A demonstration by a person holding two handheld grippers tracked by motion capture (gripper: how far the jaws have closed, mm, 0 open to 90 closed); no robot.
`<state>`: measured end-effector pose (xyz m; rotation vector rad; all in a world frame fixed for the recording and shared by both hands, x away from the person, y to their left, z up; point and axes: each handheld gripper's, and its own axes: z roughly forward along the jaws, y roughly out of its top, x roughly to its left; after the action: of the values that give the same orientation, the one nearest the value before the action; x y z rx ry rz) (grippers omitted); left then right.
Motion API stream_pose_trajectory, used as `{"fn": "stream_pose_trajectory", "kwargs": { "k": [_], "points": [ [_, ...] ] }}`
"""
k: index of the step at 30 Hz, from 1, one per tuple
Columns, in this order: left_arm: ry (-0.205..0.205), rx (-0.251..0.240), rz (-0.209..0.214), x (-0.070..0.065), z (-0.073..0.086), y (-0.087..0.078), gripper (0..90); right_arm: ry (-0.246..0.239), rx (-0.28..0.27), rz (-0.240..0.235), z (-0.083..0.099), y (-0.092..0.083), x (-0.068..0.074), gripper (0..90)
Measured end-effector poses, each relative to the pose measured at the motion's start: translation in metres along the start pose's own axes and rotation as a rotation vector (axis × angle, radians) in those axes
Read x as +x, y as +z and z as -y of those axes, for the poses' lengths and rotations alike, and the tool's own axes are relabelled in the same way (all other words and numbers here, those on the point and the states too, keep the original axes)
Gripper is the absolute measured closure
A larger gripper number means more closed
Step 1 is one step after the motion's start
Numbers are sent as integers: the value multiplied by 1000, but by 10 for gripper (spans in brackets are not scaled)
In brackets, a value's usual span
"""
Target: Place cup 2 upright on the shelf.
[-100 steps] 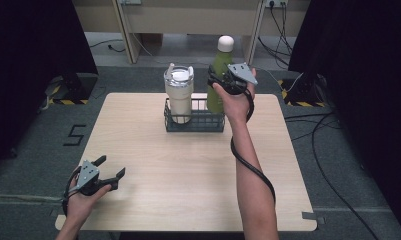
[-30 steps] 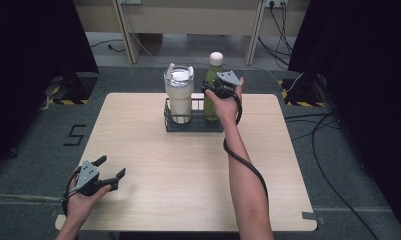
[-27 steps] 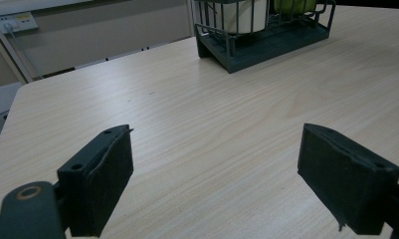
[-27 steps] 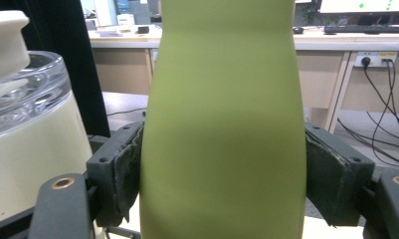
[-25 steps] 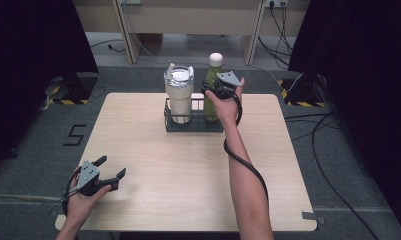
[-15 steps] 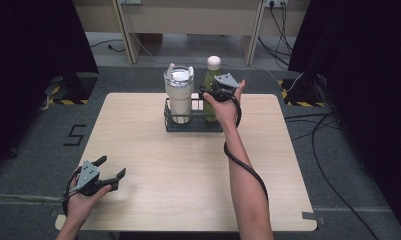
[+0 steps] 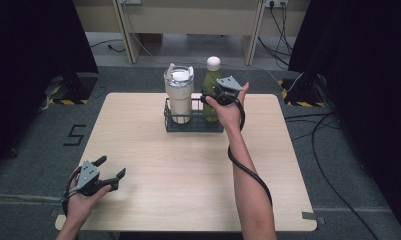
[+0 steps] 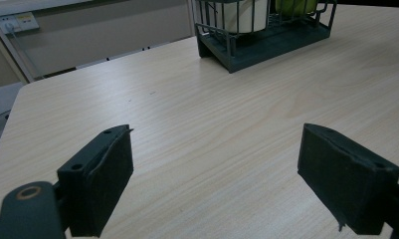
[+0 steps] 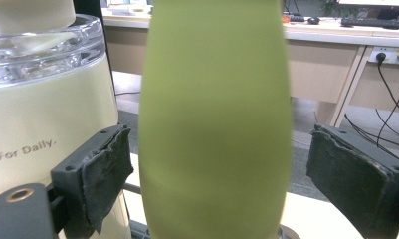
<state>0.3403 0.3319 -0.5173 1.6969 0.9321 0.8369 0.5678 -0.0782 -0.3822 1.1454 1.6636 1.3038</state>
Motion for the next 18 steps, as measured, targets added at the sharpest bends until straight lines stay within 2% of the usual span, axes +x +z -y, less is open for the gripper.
{"fn": "stream_pose_trajectory", "kwargs": {
  "k": [18],
  "points": [
    [-4, 0, -1, 0, 0, -1, 135, -2, 10, -16, 11, -26, -4, 116]
  ]
}}
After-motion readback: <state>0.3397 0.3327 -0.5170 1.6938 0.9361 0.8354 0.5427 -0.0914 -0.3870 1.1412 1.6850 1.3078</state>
